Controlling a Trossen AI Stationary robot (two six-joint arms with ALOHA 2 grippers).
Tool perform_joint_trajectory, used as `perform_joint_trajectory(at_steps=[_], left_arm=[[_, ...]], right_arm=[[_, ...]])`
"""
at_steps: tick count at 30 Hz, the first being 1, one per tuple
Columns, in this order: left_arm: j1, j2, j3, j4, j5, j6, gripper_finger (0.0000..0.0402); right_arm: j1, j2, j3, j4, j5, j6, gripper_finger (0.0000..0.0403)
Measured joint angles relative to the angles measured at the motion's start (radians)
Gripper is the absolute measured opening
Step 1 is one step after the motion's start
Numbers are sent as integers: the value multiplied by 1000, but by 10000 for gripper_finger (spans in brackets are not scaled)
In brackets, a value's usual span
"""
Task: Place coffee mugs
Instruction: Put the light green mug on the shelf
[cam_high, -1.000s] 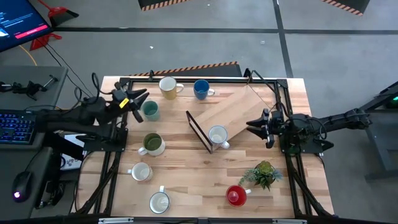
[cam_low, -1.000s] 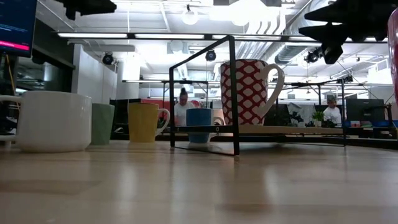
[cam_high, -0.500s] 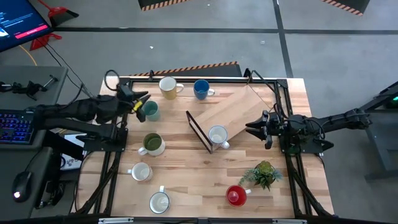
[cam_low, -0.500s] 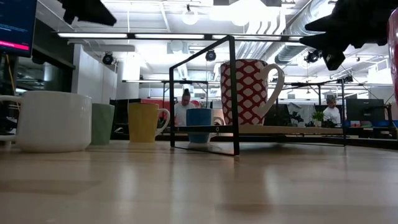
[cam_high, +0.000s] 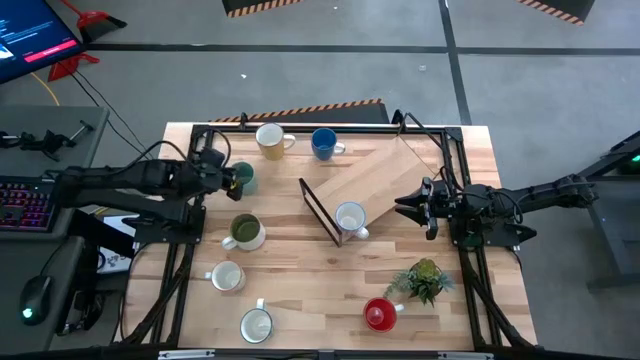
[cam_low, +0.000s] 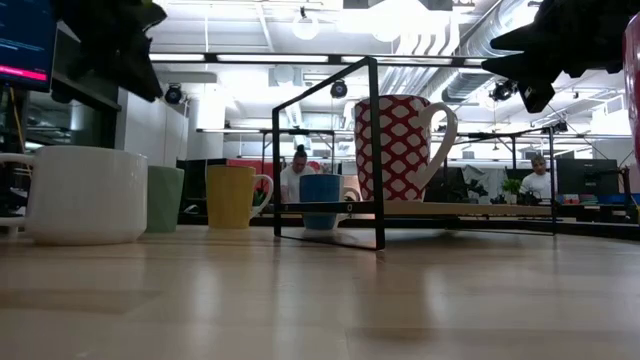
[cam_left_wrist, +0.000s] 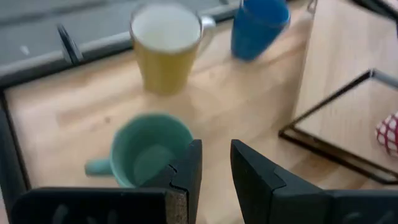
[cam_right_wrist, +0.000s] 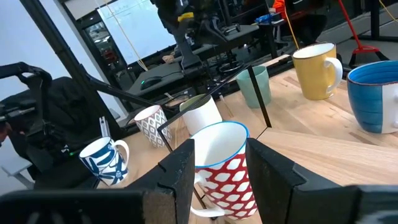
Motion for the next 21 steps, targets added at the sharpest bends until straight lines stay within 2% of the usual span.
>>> perform_joint_trajectory(at_steps=[21], left_arm=[[213, 241, 0, 39, 289, 26, 76]], right_arm=[[0, 0, 0, 4, 0, 64, 124]])
